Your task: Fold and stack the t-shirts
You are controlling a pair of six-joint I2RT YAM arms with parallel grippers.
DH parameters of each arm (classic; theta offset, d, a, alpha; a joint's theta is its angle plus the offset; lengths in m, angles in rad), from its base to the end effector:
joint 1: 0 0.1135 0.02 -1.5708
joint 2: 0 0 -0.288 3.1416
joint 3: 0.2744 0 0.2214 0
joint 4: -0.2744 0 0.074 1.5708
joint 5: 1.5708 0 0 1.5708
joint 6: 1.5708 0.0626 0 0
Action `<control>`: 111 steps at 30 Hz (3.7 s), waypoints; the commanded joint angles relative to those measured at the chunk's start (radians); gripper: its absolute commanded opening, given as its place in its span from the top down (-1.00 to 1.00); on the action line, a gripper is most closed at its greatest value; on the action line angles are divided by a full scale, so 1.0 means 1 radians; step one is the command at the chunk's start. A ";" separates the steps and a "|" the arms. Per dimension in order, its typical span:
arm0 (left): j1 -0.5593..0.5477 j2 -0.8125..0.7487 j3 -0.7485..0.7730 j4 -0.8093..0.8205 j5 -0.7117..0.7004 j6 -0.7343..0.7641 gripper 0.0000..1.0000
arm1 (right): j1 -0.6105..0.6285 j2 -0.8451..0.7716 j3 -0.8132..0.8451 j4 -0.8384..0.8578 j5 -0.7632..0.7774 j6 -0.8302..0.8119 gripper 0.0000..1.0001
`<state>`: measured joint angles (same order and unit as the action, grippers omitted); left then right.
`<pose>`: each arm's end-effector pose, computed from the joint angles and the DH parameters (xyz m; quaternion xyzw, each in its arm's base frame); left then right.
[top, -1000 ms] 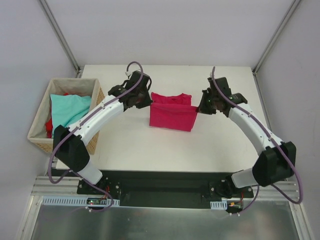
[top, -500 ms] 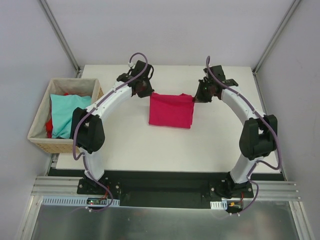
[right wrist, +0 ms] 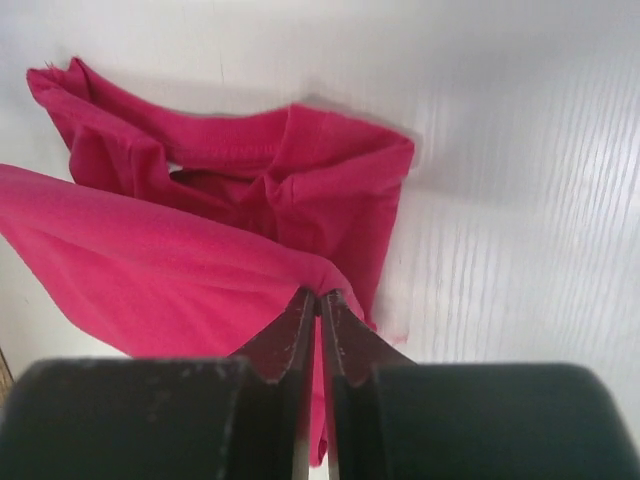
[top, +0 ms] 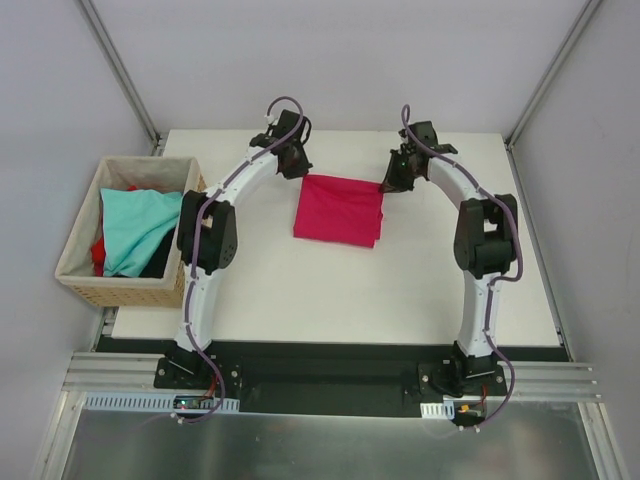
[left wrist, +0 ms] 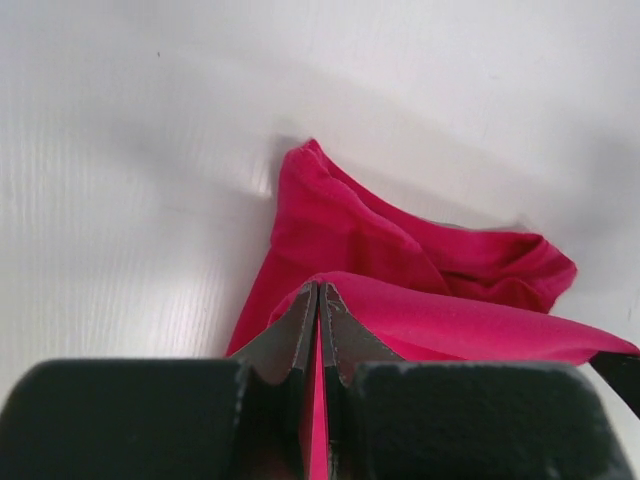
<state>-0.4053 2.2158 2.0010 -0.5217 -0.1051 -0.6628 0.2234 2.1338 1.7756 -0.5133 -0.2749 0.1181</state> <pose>0.4760 -0.1971 0.2653 -0.1383 0.9027 -0.1646 0.3727 0.4650 0.1231 0.2358 -0.0958 0.9269 0.1845 0.3125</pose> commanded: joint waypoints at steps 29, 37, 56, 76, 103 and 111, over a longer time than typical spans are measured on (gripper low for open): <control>-0.004 -0.639 -0.760 0.045 0.156 0.206 -0.98 | 0.192 -0.480 -0.525 0.107 0.095 0.088 -0.89; -0.001 -0.720 -0.801 0.069 0.171 0.184 -0.98 | 0.195 -0.571 -0.479 -0.014 0.123 0.046 -1.00; 0.128 -0.924 -0.803 0.072 0.349 0.126 -0.98 | 0.252 -0.680 -0.377 0.118 0.150 0.161 -0.99; 0.152 -1.085 -1.010 0.072 0.245 0.121 -0.98 | 0.358 -0.094 0.179 -0.140 0.387 0.259 -0.99; 0.210 -1.041 -1.007 0.068 0.285 0.154 -0.98 | 0.114 -0.120 -0.122 -0.008 0.114 0.089 -0.74; 0.220 -1.006 -0.984 0.069 0.285 0.154 -0.98 | 0.085 -0.054 -0.125 0.015 0.141 0.147 -0.64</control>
<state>-0.2008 1.1946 0.9810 -0.4591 0.1589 -0.5228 0.3252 2.0674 1.6436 -0.5209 -0.1375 0.2260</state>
